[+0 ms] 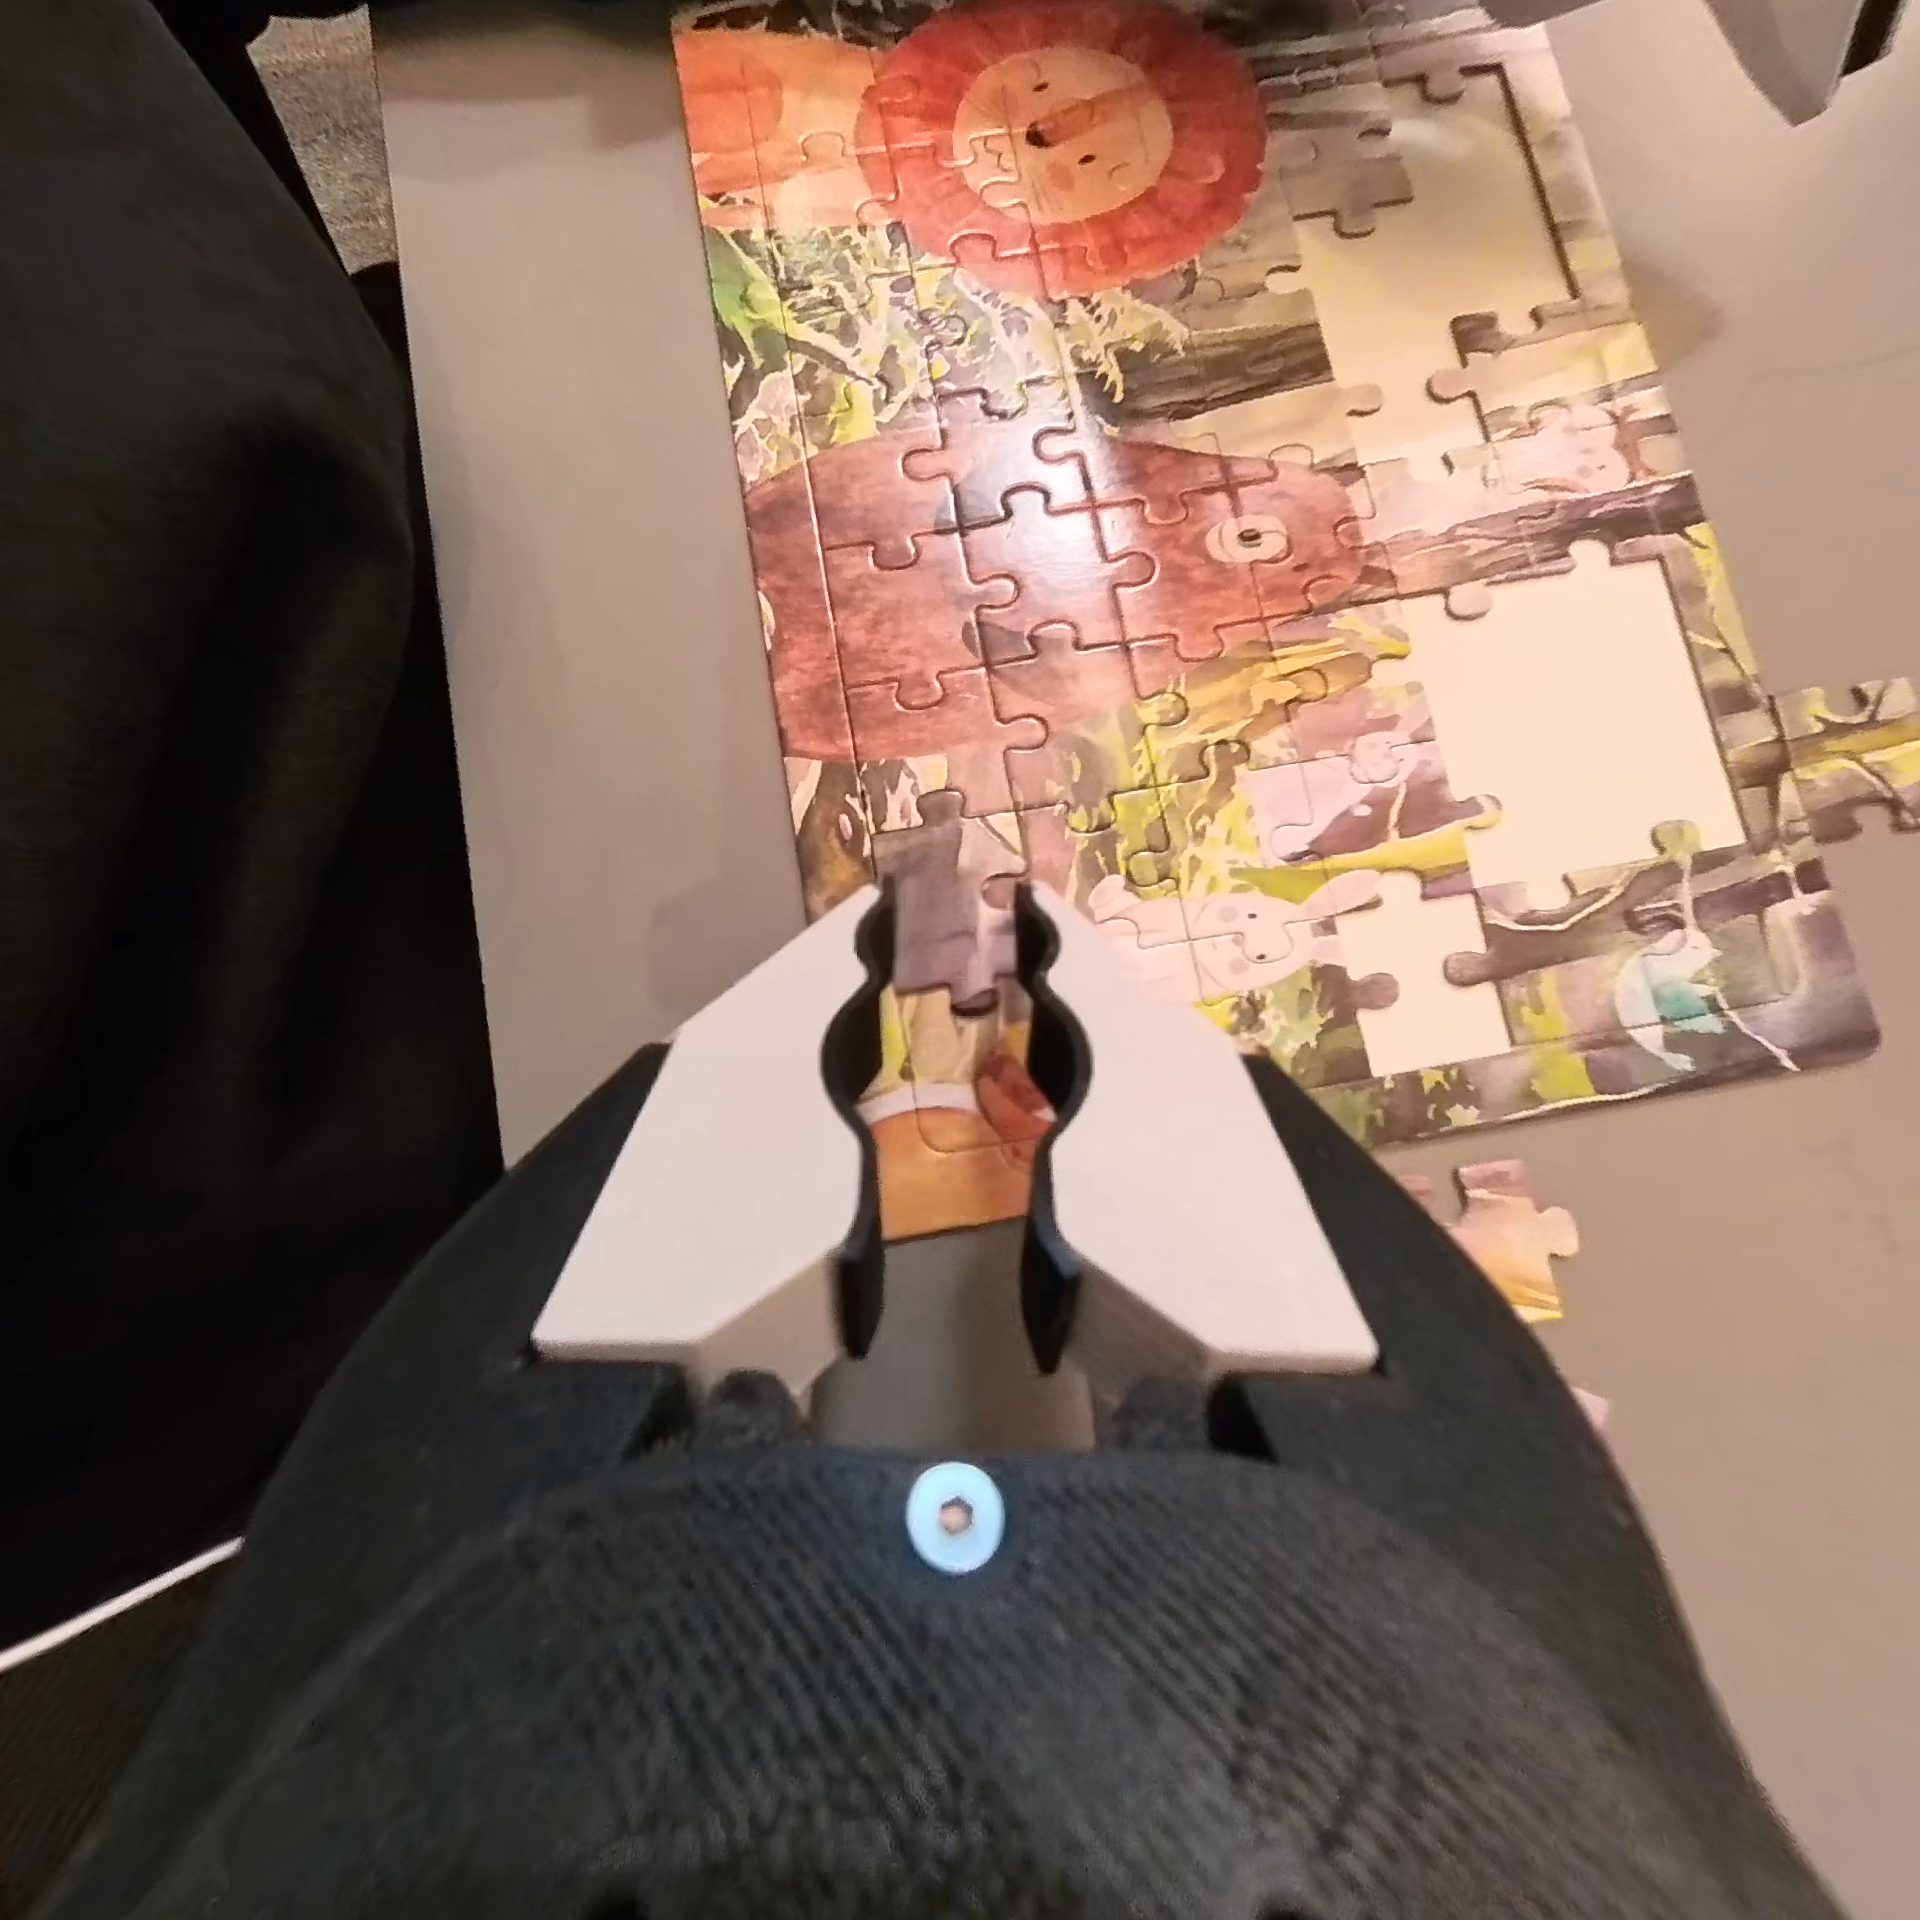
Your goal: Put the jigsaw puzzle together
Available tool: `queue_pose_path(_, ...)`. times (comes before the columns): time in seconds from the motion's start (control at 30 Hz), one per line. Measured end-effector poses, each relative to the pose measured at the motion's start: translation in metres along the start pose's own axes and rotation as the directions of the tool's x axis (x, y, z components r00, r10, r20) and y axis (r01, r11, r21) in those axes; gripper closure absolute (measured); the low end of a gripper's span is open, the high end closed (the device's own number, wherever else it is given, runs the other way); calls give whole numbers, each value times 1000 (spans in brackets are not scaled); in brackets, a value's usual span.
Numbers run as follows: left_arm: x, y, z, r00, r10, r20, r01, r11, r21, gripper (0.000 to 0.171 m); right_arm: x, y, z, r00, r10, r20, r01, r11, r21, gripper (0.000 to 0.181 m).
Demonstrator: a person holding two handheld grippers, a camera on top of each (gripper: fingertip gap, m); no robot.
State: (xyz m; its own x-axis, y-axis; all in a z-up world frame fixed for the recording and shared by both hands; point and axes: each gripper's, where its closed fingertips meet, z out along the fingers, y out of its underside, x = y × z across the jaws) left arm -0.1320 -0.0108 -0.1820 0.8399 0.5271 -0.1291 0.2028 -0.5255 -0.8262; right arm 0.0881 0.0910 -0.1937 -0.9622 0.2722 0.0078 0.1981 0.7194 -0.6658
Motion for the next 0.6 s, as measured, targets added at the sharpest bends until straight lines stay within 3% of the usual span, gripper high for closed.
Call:
queue_pose_path(0.13,0,0,0,1000,-2,0,2,1000,0,166,-6,1,7,999,10,33,-10,1000,-2,135)
queue_pose_path(0.23,0,0,0,1000,-4,-1,4,1000,1,166,-11,3,12,999,11,53,-10,1000,-8,129)
queue_pose_path(0.4,0,0,0,1000,-3,1,3,1000,0,166,-7,4,14,999,7,31,-6,1000,-12,136)
queue_pose_path(0.6,-1,0,0,1000,-6,1,6,1000,4,166,-4,7,12,1000,-11,22,11,1000,-18,160)
